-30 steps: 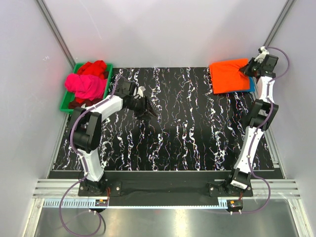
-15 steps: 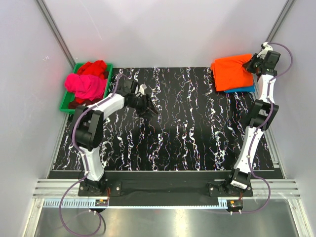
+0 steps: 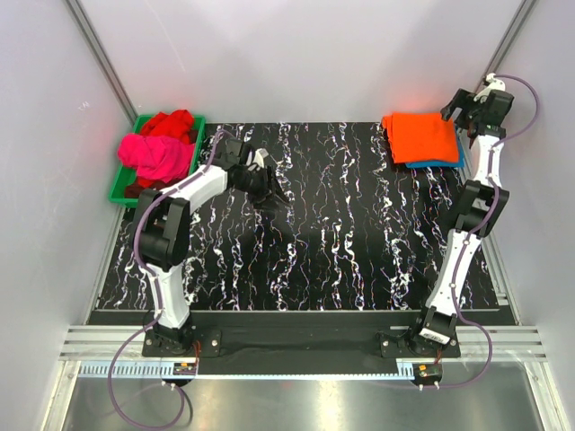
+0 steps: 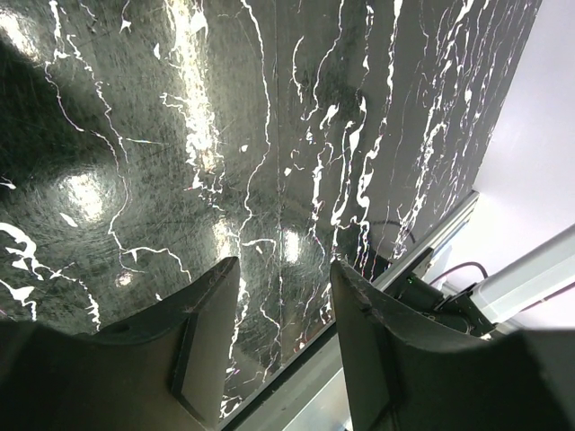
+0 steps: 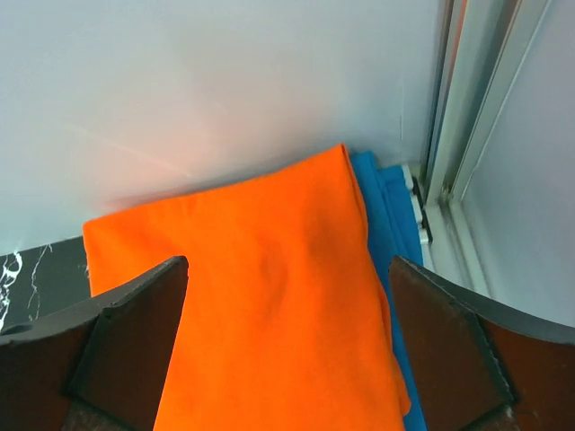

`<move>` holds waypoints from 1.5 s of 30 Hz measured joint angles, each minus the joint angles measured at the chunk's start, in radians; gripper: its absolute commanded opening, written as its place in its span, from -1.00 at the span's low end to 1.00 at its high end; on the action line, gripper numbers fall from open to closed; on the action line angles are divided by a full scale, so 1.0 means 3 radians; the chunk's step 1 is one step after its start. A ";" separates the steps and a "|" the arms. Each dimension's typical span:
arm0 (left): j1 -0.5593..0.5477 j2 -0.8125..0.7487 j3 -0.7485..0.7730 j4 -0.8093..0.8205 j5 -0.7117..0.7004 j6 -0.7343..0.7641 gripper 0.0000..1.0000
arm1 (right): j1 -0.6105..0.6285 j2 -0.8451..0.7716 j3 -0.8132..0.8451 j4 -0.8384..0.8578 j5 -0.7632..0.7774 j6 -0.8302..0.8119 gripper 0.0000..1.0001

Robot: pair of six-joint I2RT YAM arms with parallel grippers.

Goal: Fold and stack the t-shirts
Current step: Neatly place the folded tshirt to the corner

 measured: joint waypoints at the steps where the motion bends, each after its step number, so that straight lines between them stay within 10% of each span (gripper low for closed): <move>1: 0.0000 -0.0006 0.0000 0.0003 0.0001 0.0000 0.01 | 0.0003 -0.0051 -0.0088 -0.0010 0.0009 0.0005 0.97; 11: 0.0001 -0.0557 -0.0323 0.0151 0.0013 -0.0015 0.02 | 0.0163 -0.0445 -0.0720 0.0215 -0.0500 0.0609 -0.21; 18: 0.0001 -0.0769 -0.0673 0.0257 0.0008 -0.0042 0.02 | 0.0582 -0.0268 -0.1073 0.1162 -0.0697 0.1640 -0.59; 41: -0.0060 -0.0734 -0.0455 0.0224 -0.0003 -0.0126 0.03 | 0.0683 0.0618 -0.0343 0.1850 -0.0961 0.2954 -0.43; 45: -0.0060 -0.0945 -0.0455 0.0205 0.0005 -0.0136 0.04 | 0.0692 0.0168 -0.0603 0.1525 -0.1076 0.2983 0.20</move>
